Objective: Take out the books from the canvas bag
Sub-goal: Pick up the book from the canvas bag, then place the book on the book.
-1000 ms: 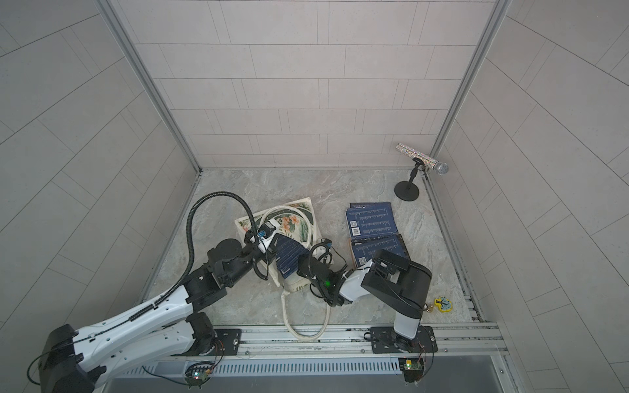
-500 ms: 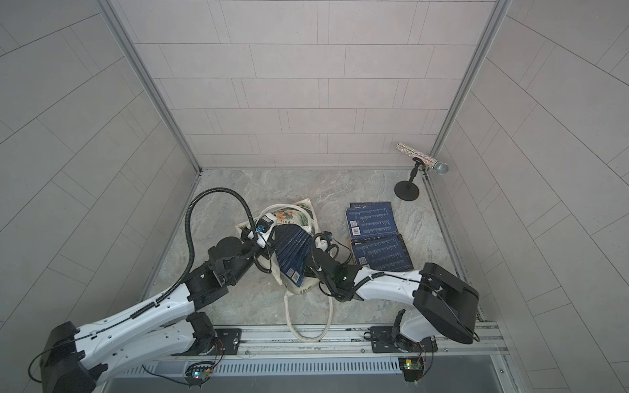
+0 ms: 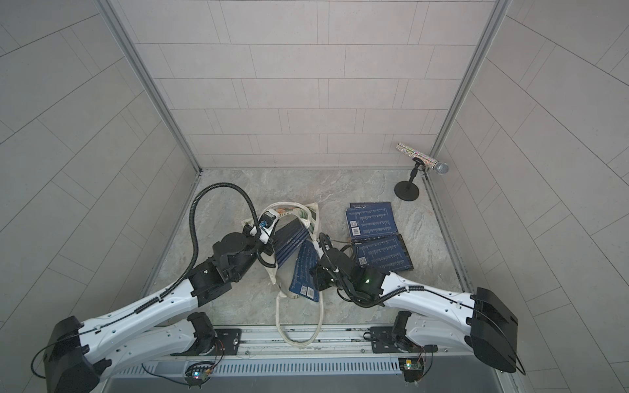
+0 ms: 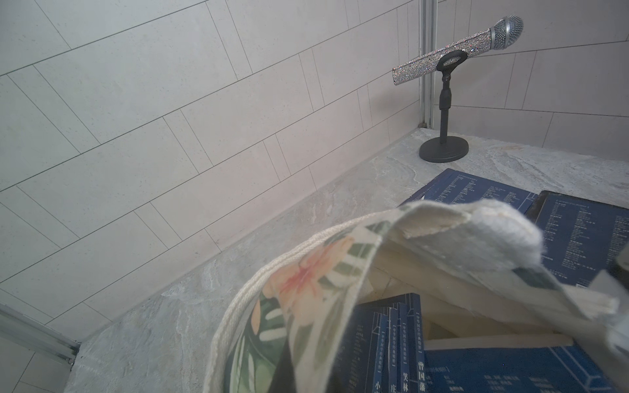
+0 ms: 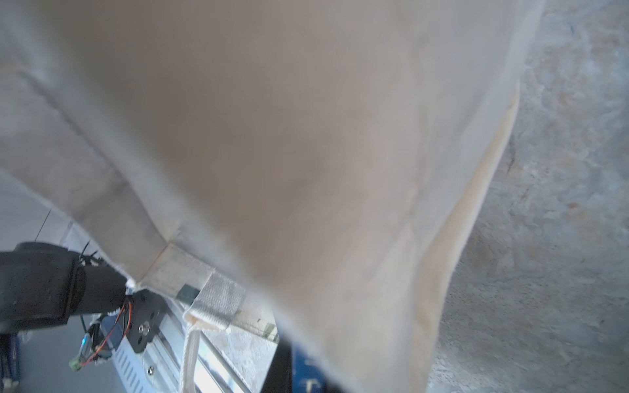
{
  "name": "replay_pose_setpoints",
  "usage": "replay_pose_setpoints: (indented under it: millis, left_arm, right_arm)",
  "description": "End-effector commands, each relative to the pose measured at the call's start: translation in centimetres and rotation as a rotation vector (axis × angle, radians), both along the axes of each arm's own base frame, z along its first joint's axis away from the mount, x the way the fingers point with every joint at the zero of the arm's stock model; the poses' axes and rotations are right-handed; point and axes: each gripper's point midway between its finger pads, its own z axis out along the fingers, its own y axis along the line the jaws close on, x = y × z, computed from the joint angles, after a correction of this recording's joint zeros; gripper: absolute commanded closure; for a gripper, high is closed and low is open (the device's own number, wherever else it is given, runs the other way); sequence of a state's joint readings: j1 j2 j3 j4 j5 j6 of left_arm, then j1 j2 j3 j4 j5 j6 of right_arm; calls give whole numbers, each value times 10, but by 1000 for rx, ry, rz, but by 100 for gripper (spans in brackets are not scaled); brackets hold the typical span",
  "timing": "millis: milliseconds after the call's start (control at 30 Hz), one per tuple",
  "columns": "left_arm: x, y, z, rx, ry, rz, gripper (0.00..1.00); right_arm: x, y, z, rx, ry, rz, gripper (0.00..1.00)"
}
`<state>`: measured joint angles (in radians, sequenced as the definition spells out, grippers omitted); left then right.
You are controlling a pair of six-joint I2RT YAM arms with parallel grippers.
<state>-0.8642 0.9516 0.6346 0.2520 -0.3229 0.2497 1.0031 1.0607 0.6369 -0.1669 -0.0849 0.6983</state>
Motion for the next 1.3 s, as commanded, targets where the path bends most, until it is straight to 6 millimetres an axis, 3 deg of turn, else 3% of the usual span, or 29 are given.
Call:
replay_pose_setpoints:
  millis: [0,67,200,333,400,533,667,767,867,967,1267]
  left_arm:
    - [2,-5,34,-84,-56,-6,100]
    - [3,-5,34,-81,-53,-7,100]
    - [6,-2,33,-72,-43,20,100]
    - [10,5,31,-58,-47,67,100]
    - [13,11,31,-54,-48,107,100]
    - [18,14,28,-51,-36,133,100]
    - [22,17,26,-47,-25,161,100]
    - [24,19,26,-59,-23,168,100]
    - [22,19,28,-72,-27,161,100]
    - [20,21,32,-93,-42,155,100]
    - [17,18,35,-110,-42,127,100]
  right_arm:
    - [-21,15,29,31,-136,234,100]
    - [-22,7,30,-9,-163,252,100]
    - [-32,11,37,13,-172,322,100]
    - [-16,-10,78,54,-292,187,100]
    - [-2,-35,106,96,-394,43,100]
    - [25,-107,154,156,-545,-308,100]
    - [38,-171,170,204,-561,-596,100]
    - [49,-203,160,175,-522,-762,100]
    - [59,-220,133,212,-401,-875,100]
    - [66,-228,94,314,-282,-943,100]
    - [67,-242,12,510,-118,-1097,100]
